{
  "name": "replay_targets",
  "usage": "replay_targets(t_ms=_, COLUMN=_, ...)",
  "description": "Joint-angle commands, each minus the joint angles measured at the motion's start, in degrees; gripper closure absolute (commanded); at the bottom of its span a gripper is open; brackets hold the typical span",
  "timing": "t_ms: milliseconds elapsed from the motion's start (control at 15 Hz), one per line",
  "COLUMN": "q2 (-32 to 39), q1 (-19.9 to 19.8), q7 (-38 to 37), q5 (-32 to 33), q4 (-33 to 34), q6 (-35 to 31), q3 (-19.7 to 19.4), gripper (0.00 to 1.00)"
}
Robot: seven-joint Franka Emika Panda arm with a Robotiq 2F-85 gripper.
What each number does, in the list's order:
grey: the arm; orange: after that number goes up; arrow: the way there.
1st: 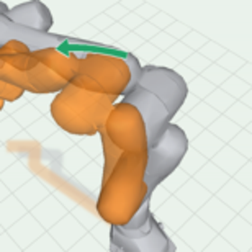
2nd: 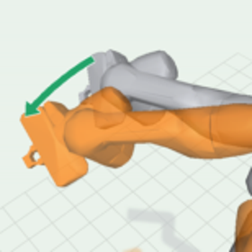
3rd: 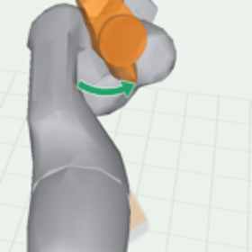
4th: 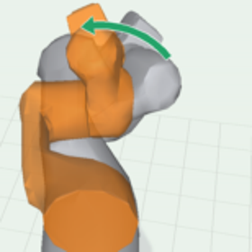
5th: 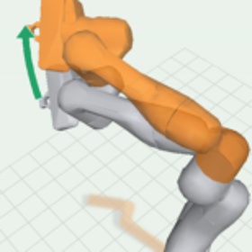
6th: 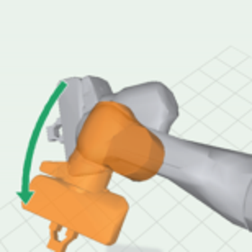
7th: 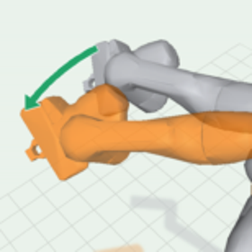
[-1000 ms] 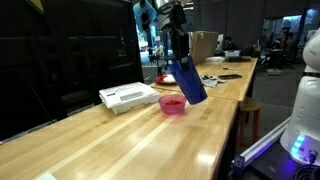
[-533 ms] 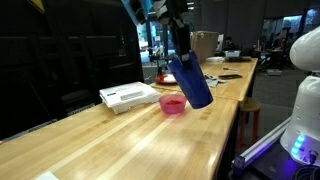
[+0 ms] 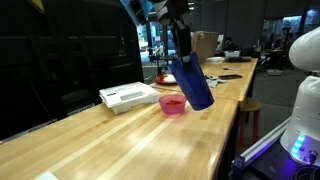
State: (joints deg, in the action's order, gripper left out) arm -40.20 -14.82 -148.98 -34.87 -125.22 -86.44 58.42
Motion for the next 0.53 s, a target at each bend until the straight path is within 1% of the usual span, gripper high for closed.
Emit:
replay_targets(t_ms=0, q2=7.13, q1=2.37, q7=2.45, q5=8.69, q4=1.72, q6=-4.42, q3=1.09, gripper=0.98)
replay_targets(t_ms=67, q2=9.06, q1=2.2, q7=3.5, q5=12.67, q4=2.31, q6=-5.31, q3=1.32, gripper=0.98)
replay_targets(t_ms=200, q2=11.66, q1=2.52, q7=3.87, q5=19.74, q4=2.44, q6=-6.0, q3=0.26, gripper=0.98)
replay_targets(t_ms=333, q2=14.05, q1=3.44, q7=2.92, q5=25.37, q4=1.99, q6=-6.28, q3=-1.71, gripper=0.98)
replay_targets(t_ms=467, q2=15.8, q1=4.77, q7=1.69, q5=29.51, q4=1.76, q6=-5.26, q3=-4.36, gripper=0.98)
